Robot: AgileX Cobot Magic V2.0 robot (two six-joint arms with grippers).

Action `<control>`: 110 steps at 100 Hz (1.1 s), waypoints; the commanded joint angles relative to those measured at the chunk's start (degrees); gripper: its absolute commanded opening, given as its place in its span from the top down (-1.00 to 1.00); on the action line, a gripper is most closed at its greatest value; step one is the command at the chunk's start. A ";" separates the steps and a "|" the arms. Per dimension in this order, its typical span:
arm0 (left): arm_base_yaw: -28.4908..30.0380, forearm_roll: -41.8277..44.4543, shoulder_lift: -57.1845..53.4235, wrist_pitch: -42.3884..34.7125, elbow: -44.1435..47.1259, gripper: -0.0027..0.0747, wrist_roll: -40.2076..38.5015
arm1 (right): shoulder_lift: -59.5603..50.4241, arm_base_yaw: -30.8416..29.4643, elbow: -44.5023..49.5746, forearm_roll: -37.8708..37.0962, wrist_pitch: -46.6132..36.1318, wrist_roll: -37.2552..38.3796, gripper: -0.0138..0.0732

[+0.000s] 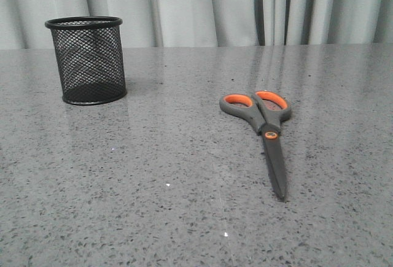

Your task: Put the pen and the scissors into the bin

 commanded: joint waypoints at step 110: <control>0.23 8.44 -0.26 -6.69 2.55 0.98 0.08 | -1.03 -0.28 0.81 -6.38 -18.36 -0.05 0.84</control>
